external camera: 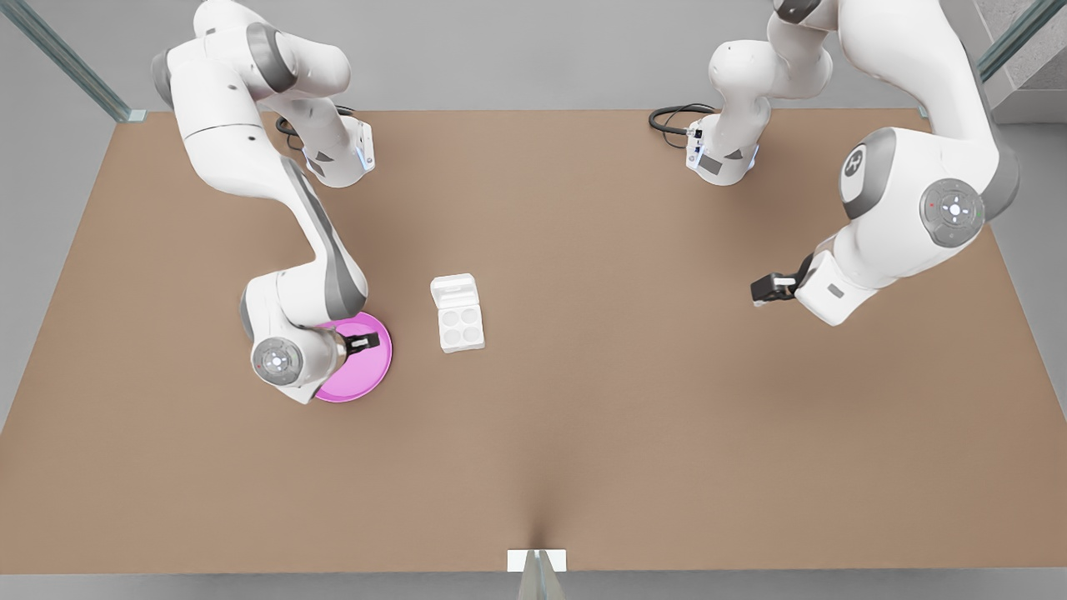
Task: Pack egg into the box and close the box lid
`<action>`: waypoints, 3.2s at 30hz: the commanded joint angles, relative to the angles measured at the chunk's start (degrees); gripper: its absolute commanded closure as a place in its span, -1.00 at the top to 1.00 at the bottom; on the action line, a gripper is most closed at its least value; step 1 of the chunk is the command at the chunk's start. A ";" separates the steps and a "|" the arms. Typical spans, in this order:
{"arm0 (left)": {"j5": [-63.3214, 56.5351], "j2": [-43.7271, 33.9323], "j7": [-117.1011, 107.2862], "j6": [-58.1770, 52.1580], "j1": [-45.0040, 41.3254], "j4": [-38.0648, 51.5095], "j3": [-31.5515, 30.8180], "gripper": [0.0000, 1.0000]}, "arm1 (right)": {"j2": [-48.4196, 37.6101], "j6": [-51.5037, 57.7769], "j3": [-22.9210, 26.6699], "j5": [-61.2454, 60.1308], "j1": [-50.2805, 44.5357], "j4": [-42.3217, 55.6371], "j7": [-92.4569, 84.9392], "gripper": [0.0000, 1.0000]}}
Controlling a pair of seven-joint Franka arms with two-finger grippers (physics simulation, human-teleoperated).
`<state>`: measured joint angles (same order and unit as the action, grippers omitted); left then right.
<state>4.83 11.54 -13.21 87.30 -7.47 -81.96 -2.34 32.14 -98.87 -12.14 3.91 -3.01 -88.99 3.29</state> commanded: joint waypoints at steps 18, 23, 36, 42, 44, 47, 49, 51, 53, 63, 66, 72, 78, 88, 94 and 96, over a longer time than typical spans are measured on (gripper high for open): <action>-3.95 0.33 5.04 -3.80 1.06 -0.83 -0.56 1.00 | 4.68 -29.71 0.10 5.58 5.21 -12.53 5.85 1.00; -4.04 0.06 5.04 -3.80 1.23 -0.83 -0.48 1.00 | 1.79 -31.21 -0.08 5.41 4.86 -16.92 6.38 1.00; -4.04 -1.61 4.16 -6.62 0.53 0.05 -1.44 1.00 | -7.00 -34.99 -0.34 4.97 3.19 -28.96 5.94 1.00; -4.04 -1.78 4.16 -6.62 1.14 -0.13 -1.53 1.00 | -5.86 -34.99 -0.43 9.54 7.23 -28.88 5.32 1.00; -4.04 -1.43 4.16 -6.27 1.14 -0.39 -1.53 1.00 | -4.81 -35.08 -0.43 11.21 9.08 -28.79 4.62 1.00; -4.04 -1.25 4.16 -6.18 1.23 -0.57 -1.53 1.00 | -4.28 -36.57 -0.43 10.42 8.20 -28.70 4.00 1.00; -4.04 -1.08 4.24 -6.09 1.23 -0.57 -1.53 1.00 | -4.28 -36.57 -0.43 10.24 7.32 -28.70 4.18 1.00; -4.13 -1.08 4.16 -5.91 1.23 -0.57 -1.44 1.00 | -4.10 -37.01 -0.43 9.81 6.35 -28.70 4.44 1.00; -4.13 -0.99 4.24 -5.83 1.32 -0.66 -1.44 1.00 | -3.75 -37.10 -0.43 9.71 6.00 -28.79 4.62 1.00; -4.04 -1.08 4.42 -6.35 1.93 -0.39 -1.36 1.00 | -2.52 -38.68 -0.43 9.98 7.58 -29.58 4.27 0.93; -4.04 -1.25 4.51 -6.44 1.93 -0.83 -1.36 1.00 | -2.61 -38.59 -0.43 9.80 7.58 -29.67 4.27 0.62; -4.13 -1.08 4.68 -6.18 2.81 -0.48 -1.27 1.00 | -2.52 -38.51 -0.43 9.71 7.32 -29.67 4.27 -0.18; -4.13 -1.08 4.77 -6.00 2.81 -0.31 -1.18 1.00 | -3.58 -37.19 -0.52 9.71 7.14 -29.67 4.53 -0.18; -4.22 -0.90 4.77 -5.30 3.34 -0.31 -1.09 1.00 | -5.07 -24.44 1.76 2.86 -4.45 -19.12 7.25 -0.18; -4.92 -0.99 4.86 -5.30 3.87 -0.31 -1.00 1.00 | -3.23 -21.19 16.62 -9.62 -27.75 -14.02 10.77 -0.18; -5.01 -0.90 4.86 -5.12 3.87 -0.39 -1.00 1.00 | -2.79 -20.67 18.38 -11.64 -31.88 -13.06 12.97 -0.18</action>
<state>0.05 10.70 -8.52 81.98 -3.57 -82.35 -3.33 29.24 -123.00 5.48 -4.59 -33.18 -102.48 7.68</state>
